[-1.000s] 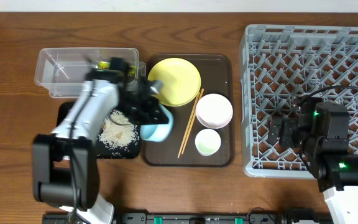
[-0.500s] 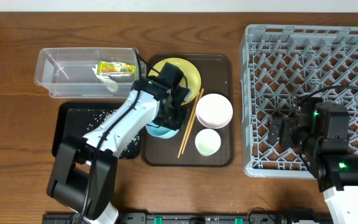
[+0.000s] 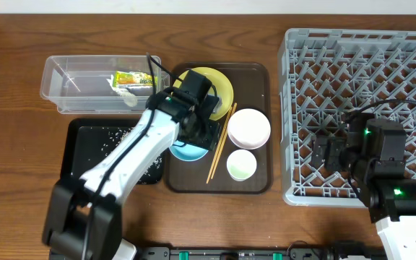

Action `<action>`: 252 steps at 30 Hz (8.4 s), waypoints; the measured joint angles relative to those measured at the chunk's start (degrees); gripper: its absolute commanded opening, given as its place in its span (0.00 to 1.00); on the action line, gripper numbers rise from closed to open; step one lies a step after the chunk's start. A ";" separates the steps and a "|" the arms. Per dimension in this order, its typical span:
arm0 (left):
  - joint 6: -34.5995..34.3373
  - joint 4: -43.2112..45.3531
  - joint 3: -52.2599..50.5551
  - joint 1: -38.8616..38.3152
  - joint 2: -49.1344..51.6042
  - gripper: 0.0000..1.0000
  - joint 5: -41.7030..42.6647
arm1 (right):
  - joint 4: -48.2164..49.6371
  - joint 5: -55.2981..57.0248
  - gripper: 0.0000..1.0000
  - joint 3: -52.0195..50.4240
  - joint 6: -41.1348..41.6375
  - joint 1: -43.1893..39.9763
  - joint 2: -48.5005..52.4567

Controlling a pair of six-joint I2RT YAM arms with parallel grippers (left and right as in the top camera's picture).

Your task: Sort waste into correct bins and load items into the dishwasher rack

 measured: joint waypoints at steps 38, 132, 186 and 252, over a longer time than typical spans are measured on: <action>-2.12 2.08 -0.09 -0.35 -1.57 0.06 5.84 | 6.34 -2.62 0.99 0.02 -0.26 0.00 0.22; -13.62 7.45 0.07 17.75 -5.40 0.36 12.13 | 30.67 -43.58 0.01 0.74 -2.49 1.97 21.49; -11.74 -1.77 0.09 23.37 -14.03 0.50 -2.91 | -12.76 5.31 0.97 20.41 -2.62 -8.15 35.76; -11.76 -8.44 0.07 23.37 -14.03 0.52 -12.98 | 11.08 16.22 0.01 27.36 -9.33 20.57 36.72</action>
